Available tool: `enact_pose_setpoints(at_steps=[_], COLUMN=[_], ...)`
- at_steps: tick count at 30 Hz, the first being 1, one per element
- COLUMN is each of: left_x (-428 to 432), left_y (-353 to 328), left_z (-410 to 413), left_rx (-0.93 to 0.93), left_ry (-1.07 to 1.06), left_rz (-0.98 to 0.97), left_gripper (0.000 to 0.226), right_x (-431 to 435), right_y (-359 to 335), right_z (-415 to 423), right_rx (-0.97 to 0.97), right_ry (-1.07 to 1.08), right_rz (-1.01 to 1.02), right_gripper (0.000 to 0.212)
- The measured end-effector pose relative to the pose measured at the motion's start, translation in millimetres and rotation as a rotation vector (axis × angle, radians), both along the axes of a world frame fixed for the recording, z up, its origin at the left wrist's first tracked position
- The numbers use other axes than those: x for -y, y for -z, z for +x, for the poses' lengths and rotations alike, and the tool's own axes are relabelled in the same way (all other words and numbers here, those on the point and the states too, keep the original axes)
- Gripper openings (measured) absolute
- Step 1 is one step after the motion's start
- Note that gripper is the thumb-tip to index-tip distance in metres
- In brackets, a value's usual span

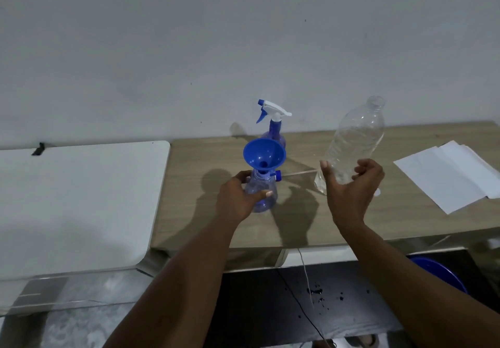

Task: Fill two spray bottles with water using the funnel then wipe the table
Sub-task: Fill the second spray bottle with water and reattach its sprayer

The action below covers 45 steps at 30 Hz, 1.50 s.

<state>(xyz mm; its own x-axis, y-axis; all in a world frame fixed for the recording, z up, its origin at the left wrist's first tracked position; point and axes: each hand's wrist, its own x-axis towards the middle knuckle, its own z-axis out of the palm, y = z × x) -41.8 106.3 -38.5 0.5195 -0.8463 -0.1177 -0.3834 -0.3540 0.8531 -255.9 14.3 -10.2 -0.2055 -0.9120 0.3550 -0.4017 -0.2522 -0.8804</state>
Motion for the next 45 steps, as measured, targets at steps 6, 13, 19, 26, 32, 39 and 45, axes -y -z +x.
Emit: enact_pose_setpoints(at_steps=[6,13,19,26,32,39,45], left_x=[1.5,1.0,2.1,2.4,1.0,0.5,0.1], left_y=[-3.4,-2.8,-2.3,-0.1,-2.7,-2.4,-2.3], left_z=[-3.1,-3.1,-2.1,-0.9,-1.8,-2.5,-1.5], left_rx=[-0.013,-0.018,-0.012,0.011,0.017,0.004,-0.009], left_ry=[0.008,0.003,0.010,0.003,0.010,0.000,-0.003], left_rz=[-0.003,0.002,0.014,0.024,0.022,0.027,0.034], left_gripper=[0.069,0.064,0.054,0.059,0.061,0.067,0.080], right_x=[37.2,61.0,62.1,67.8,71.7,77.4,80.6], right_y=[-8.5,-22.0,-50.3,-98.3,-117.2,-133.2,-148.2], right_z=[-3.6,-5.3,-15.9,-10.6,-10.0,-8.2,-5.1], right_rx=[0.057,-0.012,-0.195,-0.550,-0.783,-1.083,-1.310], right_ry=[0.106,-0.101,-0.352,-0.789,-0.887,-0.889,-0.852], right_rz=[0.106,0.143,0.166,0.204,0.200,0.164,0.181], right_gripper=[0.109,0.086,0.081,0.085,0.083,0.091,0.086])
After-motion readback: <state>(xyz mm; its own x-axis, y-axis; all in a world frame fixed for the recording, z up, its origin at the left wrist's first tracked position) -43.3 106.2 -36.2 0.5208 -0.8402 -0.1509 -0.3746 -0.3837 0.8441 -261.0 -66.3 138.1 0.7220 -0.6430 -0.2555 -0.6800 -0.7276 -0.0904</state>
